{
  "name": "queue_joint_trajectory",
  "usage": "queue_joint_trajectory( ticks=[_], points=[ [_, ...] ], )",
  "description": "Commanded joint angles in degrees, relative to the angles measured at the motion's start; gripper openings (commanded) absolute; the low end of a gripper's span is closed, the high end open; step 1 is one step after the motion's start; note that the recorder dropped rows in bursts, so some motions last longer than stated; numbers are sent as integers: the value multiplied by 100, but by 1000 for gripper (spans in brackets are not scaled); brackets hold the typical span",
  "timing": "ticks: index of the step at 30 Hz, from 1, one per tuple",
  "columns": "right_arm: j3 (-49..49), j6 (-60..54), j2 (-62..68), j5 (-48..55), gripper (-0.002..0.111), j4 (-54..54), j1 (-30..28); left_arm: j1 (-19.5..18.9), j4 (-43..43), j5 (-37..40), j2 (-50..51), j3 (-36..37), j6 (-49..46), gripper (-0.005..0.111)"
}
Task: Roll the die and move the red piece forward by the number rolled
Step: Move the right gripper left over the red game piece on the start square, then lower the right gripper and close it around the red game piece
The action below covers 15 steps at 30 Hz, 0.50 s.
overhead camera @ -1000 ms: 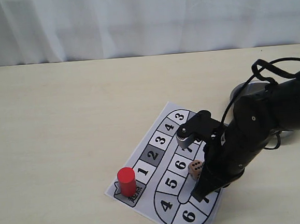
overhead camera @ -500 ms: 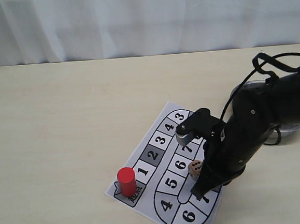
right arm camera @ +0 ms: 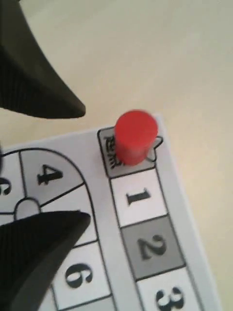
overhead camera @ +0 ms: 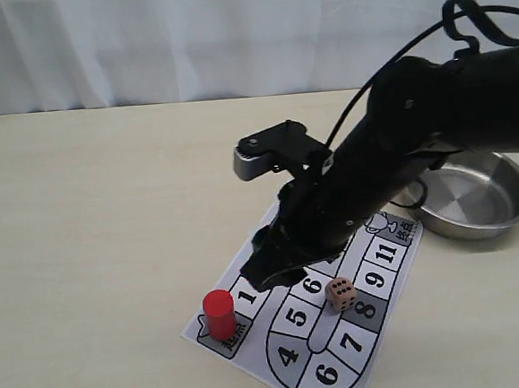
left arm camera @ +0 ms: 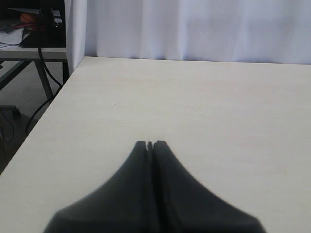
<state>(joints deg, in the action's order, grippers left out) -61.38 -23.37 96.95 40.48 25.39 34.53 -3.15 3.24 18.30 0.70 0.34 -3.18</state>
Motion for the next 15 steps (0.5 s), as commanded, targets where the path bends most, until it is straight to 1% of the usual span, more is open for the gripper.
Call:
queue_joint_trajectory(
  ticks=[1, 6, 11, 15],
  points=[
    [-122, -109, 1, -602, 54, 70, 524, 47, -18, -77, -3, -34, -1, 0],
    [-122, -109, 296, -1240, 54, -258, 895, 47, -18, -77, -3, -34, -1, 0],
    [-122, -109, 714, -1750, 54, -281, 960, 47, -18, -77, -3, -34, -1, 0],
    [-122, -109, 959, -1816, 54, -271, 960, 47, -18, -77, -3, -34, -1, 0]
  ],
)
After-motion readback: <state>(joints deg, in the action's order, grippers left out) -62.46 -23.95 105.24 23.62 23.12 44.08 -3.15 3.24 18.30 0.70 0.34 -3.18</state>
